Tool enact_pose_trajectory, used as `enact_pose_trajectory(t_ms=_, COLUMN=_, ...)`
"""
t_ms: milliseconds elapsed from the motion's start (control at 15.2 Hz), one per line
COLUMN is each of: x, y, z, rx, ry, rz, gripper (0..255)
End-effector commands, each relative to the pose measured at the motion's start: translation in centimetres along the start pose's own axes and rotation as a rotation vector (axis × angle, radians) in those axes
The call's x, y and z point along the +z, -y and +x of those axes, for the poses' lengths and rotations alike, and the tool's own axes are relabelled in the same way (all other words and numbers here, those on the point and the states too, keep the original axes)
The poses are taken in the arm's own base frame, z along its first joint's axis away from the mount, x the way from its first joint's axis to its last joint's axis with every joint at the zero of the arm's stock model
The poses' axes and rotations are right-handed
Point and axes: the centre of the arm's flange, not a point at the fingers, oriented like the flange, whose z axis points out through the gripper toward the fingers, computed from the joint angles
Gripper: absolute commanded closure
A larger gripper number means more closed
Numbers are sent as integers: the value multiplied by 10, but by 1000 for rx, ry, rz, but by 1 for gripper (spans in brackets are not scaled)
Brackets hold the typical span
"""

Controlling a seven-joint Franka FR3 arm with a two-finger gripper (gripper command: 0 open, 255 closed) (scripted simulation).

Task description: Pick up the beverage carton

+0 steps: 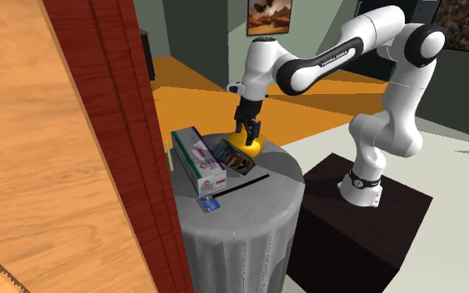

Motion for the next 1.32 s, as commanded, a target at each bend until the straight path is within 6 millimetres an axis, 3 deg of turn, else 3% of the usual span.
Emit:
enact_pose_trajectory(t_ms=0, x=6, y=-20, z=16, rx=19, ry=-14, rz=-6, gripper=0)
enact_pose_trajectory(t_ms=264, x=22, y=-59, z=41, rx=57, ry=-39, rz=-14, gripper=0)
enact_pose_trajectory(t_ms=792, x=62, y=-59, z=34, rx=57, ry=-39, rz=-14, gripper=0)
enact_pose_trajectory(t_ms=924, x=62, y=-59, z=34, rx=57, ry=-39, rz=-14, gripper=0)
enact_pose_trajectory(t_ms=990, x=62, y=-59, z=34, rx=57, ry=-39, rz=-14, gripper=255)
enact_pose_trajectory(t_ms=1254, x=62, y=-59, z=34, rx=57, ry=-39, rz=-14, gripper=255)
